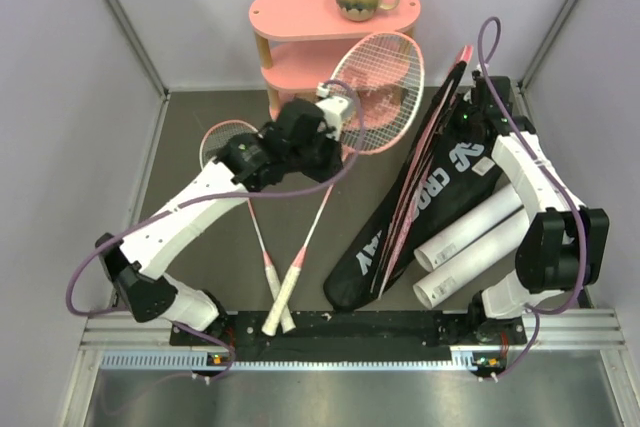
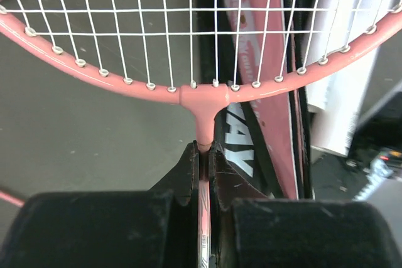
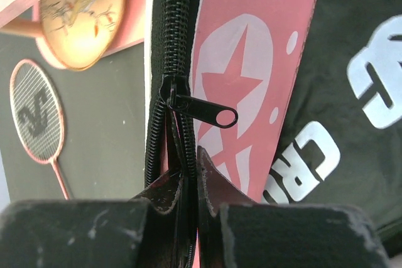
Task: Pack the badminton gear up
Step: Place the racket in the racket bag.
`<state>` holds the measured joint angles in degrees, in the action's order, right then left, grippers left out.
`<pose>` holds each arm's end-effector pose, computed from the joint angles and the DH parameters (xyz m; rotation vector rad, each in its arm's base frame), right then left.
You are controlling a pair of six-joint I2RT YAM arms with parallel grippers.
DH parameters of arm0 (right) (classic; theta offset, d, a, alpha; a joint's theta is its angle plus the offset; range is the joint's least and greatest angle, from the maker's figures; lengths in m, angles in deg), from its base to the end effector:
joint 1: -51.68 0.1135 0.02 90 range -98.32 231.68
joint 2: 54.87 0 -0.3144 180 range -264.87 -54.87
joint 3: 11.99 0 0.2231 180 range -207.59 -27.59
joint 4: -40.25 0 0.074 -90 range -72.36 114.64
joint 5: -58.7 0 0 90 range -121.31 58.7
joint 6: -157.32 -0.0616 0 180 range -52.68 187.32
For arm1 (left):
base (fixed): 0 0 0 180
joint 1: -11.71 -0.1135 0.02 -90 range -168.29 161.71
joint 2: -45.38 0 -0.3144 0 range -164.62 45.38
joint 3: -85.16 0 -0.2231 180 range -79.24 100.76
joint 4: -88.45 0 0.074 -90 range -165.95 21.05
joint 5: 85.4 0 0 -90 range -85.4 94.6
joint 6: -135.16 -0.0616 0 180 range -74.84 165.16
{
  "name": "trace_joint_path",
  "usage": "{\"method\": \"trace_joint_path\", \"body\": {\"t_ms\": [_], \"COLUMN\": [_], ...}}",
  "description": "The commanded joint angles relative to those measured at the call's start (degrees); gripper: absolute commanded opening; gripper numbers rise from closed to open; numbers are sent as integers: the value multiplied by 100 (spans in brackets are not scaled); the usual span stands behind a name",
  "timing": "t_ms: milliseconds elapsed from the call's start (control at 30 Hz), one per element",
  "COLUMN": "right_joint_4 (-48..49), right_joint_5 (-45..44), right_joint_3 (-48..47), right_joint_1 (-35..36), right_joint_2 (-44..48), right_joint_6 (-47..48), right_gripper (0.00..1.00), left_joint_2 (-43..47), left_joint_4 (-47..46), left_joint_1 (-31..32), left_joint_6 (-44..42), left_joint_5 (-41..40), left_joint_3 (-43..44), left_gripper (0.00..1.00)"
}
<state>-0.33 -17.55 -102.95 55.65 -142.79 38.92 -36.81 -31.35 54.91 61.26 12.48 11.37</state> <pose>0.3357 0.0380 0.3580 0.3472 2.2391 0.5726 0.2056 -0.2047 0.4361 0.6146 2.2085 -0.7124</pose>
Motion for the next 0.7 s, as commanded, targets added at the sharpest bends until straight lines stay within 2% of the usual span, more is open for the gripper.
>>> {"method": "trace_joint_path", "body": {"t_ms": [0,33,133,300,433,667], "right_joint_4": [-542,-709,-1229,-1616,-1721,-1836], "right_joint_5": [-804,-866,-1103,-1358,-1358,-1823], "right_joint_3": [-690,-874,-1095,-1263,-1175,-1201], "right_joint_1": [-36,-36,-28,-36,-36,-36], "right_joint_2": [-111,-190,-156,-32,38,64], "right_joint_6": [-665,-710,-728,-623,-658,-912], "right_gripper": [0,0,0,0,0,0], "left_joint_2": [-375,-490,-1043,-1738,-2195,-2564], "left_joint_4": [382,452,865,1156,1569,1630], "left_joint_1": [1189,1356,1752,2298,2395,2623], "left_joint_6": [-212,-247,-178,-89,209,95], "left_joint_5": [-3191,-3814,-4800,-5954,-6202,-5930], "left_joint_3": [650,703,967,1160,1565,1767], "left_gripper": [0,0,0,0,0,0]}}
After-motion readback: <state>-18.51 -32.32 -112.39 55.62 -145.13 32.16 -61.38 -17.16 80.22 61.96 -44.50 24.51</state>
